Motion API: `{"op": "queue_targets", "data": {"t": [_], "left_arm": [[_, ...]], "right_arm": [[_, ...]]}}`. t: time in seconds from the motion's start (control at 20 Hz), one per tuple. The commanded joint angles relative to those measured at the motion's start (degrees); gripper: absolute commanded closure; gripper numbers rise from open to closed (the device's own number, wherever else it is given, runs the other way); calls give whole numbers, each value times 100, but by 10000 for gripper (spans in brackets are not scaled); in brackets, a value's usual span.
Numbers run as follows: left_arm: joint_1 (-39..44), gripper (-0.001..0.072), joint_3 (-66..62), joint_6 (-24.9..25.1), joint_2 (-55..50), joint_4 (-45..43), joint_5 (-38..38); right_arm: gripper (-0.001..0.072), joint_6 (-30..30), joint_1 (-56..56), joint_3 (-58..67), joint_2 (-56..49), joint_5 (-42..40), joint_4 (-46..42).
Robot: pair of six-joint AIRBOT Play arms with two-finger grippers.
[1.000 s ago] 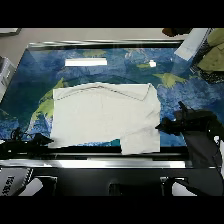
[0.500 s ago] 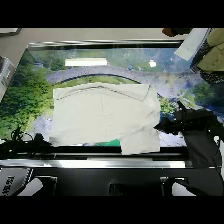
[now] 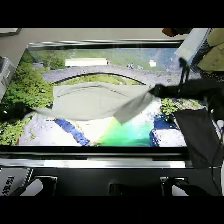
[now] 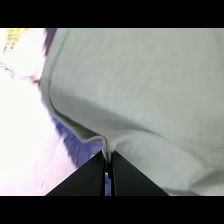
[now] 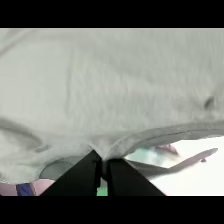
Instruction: Fold the clothes and pants, and hang the long-sleeved shirts on hangers.
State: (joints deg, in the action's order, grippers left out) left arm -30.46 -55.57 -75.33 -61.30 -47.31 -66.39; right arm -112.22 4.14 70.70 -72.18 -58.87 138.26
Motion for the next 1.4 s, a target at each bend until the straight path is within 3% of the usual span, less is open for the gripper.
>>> {"op": "queue_targets", "data": {"t": [0.0,0.25,0.4,0.6,0.8,0.95,1.15,1.35], "left_arm": [[466,694,-1958,-389,221,15,17],[553,694,-4041,-1773,1176,-1309,46],[553,694,-4391,-2645,2026,-2555,55],[553,695,-4389,-3185,2903,-3923,24],[553,694,-4341,-3064,2999,-4142,-13],[555,694,-3864,-2806,2787,-3982,-4],[555,694,-2575,-2000,1998,-3018,616],[850,694,-1631,-1405,444,-2527,1803]], "right_arm": [[675,409,-173,1934,210,146,-365],[675,1019,-173,3438,1569,201,-1390],[675,1362,-173,3482,2592,398,-1679],[675,2079,-170,3482,3460,793,-2118],[675,2782,-173,3480,3541,796,-2175],[674,3294,-173,3480,3073,13,-2175],[674,3681,-173,3473,1613,-1416,-2170],[674,3637,-205,3248,-304,-1860,-2188]]}}
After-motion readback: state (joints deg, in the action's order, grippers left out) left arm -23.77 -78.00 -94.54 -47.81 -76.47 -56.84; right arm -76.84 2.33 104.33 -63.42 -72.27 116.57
